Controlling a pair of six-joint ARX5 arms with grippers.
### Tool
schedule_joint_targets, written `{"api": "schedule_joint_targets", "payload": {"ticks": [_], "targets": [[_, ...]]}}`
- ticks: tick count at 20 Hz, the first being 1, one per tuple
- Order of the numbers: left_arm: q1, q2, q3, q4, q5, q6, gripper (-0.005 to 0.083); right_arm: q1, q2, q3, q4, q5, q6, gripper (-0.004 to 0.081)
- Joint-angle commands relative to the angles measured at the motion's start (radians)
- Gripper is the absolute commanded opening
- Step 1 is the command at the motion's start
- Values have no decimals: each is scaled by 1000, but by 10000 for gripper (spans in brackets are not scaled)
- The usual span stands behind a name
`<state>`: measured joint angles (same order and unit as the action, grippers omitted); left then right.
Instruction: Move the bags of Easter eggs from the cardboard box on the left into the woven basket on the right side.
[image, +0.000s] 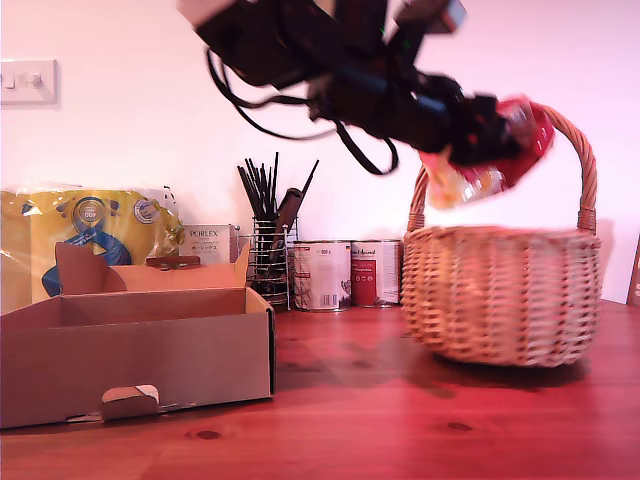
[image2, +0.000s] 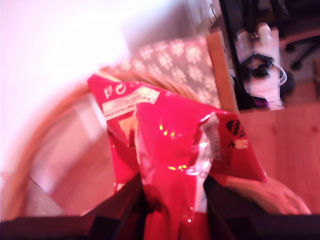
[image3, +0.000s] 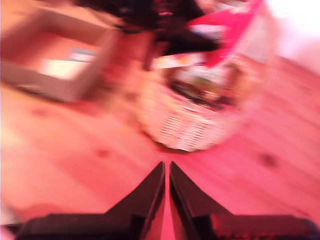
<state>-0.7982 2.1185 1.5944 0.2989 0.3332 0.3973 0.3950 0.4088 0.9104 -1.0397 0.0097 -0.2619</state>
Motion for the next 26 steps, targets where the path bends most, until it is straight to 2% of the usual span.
{"api": "schedule_joint_targets", "payload": {"ticks": [1, 8, 12, 13, 16, 17, 18, 26], "targets": [[-5, 58, 13, -39, -9, 6, 128, 2, -2, -4, 12, 3, 3, -13], [-2, 64, 13, -40, -58, 30, 130, 2, -2, -4, 35, 2, 3, -13], [-3, 64, 13, -47, -58, 29, 139, 2, -2, -4, 48, 2, 1, -13], [-3, 64, 13, -54, -52, 29, 203, 2, -2, -4, 48, 2, 1, -13], [-3, 64, 13, -56, -48, 30, 566, 2, -2, -4, 47, 1, 1, -13], [-4, 64, 13, -57, -56, 30, 652, 2, -2, -4, 47, 1, 1, -13], [-5, 64, 13, -60, -56, 30, 675, 2, -2, -4, 48, 1, 1, -13], [-16, 53, 13, -94, -65, 28, 669, 2, -2, -4, 48, 0, 2, -13]]}}
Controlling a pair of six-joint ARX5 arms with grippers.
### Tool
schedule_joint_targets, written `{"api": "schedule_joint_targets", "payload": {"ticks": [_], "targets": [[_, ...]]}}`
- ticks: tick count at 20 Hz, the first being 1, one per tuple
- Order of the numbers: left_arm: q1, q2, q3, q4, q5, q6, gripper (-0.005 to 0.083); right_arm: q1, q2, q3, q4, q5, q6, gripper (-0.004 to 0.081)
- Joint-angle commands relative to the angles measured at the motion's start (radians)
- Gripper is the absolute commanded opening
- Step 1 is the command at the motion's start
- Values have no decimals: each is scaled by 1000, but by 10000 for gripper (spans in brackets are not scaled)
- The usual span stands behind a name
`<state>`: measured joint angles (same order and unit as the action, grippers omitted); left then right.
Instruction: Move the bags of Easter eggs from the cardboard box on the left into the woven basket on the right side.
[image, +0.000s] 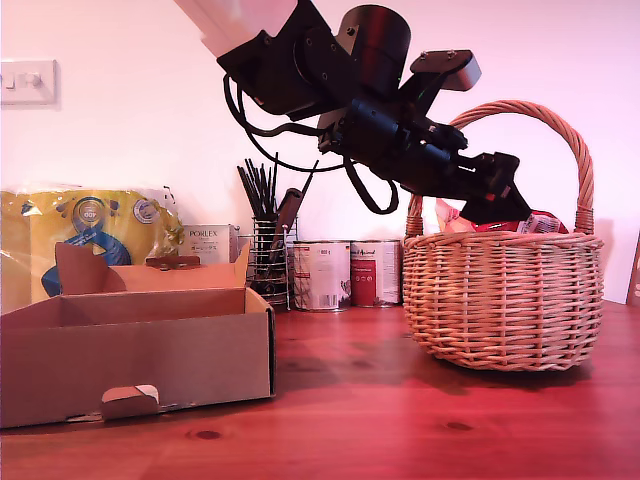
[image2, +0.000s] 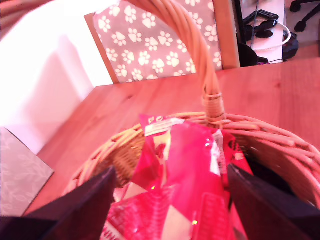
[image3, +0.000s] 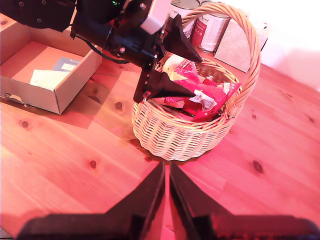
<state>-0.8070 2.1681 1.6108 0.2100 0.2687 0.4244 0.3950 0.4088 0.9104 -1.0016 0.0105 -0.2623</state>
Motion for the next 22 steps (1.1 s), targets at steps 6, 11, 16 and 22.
{"api": "schedule_joint_targets", "payload": {"ticks": [6, 11, 16, 22], "targets": [[-10, -66, -3, -138, -17, -41, 339, 2, -2, -4, 22, -1, 2, -13], [-10, -131, -3, -231, -16, -43, 41, 2, -1, -4, 29, -1, 2, -13], [-5, -194, -4, -355, 15, -87, 38, 2, -1, -7, 90, -12, 3, -13], [17, -266, -17, -437, 6, -172, 36, 2, 1, -40, 183, -37, 2, -13]]}}
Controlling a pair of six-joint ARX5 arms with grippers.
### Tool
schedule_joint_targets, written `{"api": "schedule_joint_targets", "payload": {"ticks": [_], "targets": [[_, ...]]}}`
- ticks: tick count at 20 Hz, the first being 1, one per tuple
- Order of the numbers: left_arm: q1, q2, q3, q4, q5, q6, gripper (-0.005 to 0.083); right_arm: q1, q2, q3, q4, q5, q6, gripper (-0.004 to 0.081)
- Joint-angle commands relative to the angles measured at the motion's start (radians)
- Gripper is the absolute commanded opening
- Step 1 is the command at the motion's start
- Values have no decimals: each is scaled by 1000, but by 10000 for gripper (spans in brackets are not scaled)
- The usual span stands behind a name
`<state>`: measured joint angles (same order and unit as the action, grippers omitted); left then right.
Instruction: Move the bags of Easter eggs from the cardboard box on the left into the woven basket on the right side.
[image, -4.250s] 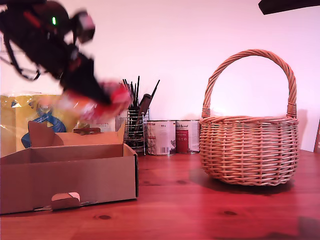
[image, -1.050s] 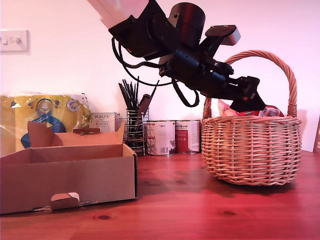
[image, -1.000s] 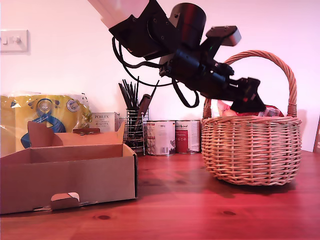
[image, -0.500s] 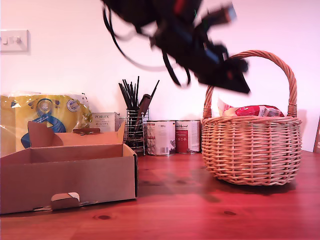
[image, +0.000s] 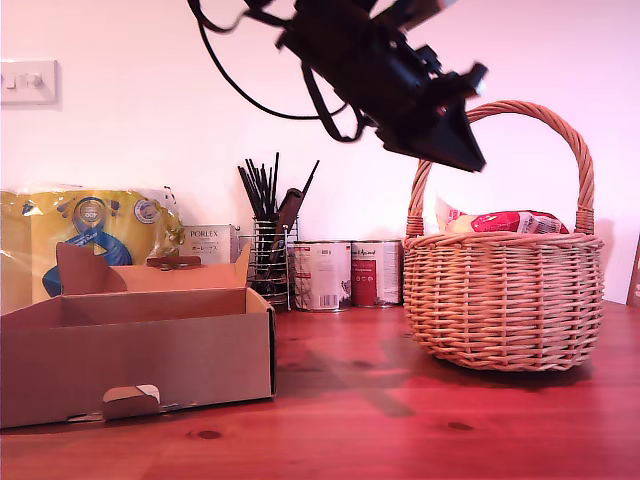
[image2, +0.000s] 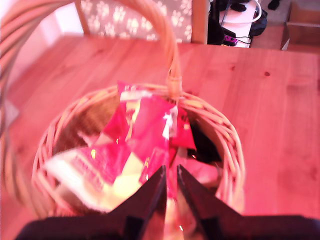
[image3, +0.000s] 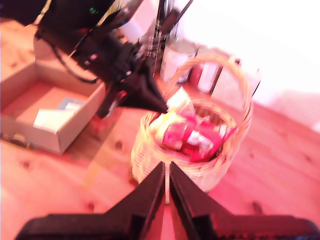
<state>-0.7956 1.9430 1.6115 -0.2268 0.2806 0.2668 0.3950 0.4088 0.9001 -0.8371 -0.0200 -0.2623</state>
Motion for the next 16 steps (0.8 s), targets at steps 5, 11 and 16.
{"api": "schedule_joint_targets", "payload": {"ticks": [5, 11, 16], "targets": [[33, -172, -179, 27, -77, -24, 35, 2, 1, -118, 109, -5, 3, -13], [140, -464, -540, 156, -155, -111, 34, -12, 1, -212, 239, -7, 58, -13], [278, -745, -780, 171, -185, -157, 34, -93, 33, -250, 312, -7, 97, -13]]}}
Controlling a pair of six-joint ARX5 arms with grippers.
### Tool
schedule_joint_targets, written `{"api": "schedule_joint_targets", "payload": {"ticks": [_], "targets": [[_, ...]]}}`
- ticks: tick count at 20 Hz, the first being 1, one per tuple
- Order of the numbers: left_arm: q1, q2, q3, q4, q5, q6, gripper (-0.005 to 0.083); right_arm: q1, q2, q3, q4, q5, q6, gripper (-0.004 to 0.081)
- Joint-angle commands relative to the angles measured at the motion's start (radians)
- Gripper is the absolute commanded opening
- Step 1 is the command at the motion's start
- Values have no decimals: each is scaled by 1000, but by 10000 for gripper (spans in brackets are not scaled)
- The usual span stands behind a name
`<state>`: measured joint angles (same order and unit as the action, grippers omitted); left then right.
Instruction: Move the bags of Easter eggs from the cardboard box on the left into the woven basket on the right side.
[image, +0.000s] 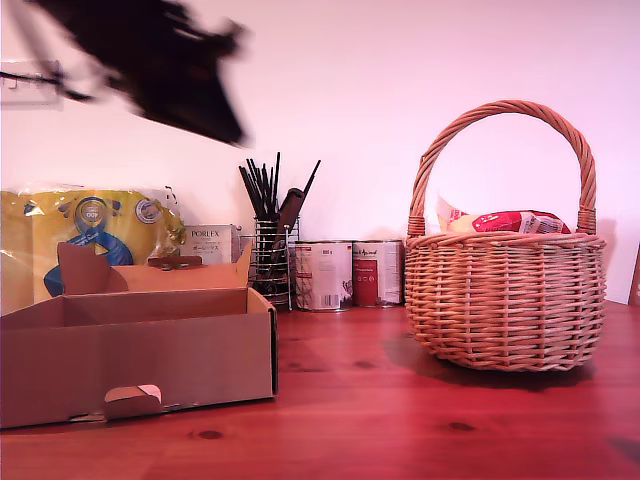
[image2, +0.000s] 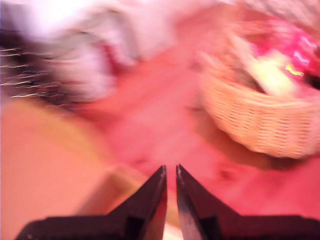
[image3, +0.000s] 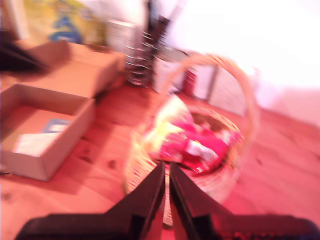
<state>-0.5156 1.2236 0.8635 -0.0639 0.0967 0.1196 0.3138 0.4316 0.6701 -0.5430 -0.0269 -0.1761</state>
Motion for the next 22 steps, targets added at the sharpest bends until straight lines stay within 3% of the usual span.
{"api": "schedule_joint_targets", "payload": {"ticks": [1, 6, 14, 22], "targets": [[23, -85, -74, 8, -10, -27, 34, -35, 17, -21, 34, -3, 31, -13], [114, -369, -251, -24, -88, -65, 34, -153, 48, -21, 82, -103, 124, -13], [196, -772, -314, -253, -174, -79, 34, -170, 47, -21, 139, -106, 166, -13], [196, -850, -314, -391, -169, -78, 34, -170, 48, -20, 151, -105, 205, -13]]}}
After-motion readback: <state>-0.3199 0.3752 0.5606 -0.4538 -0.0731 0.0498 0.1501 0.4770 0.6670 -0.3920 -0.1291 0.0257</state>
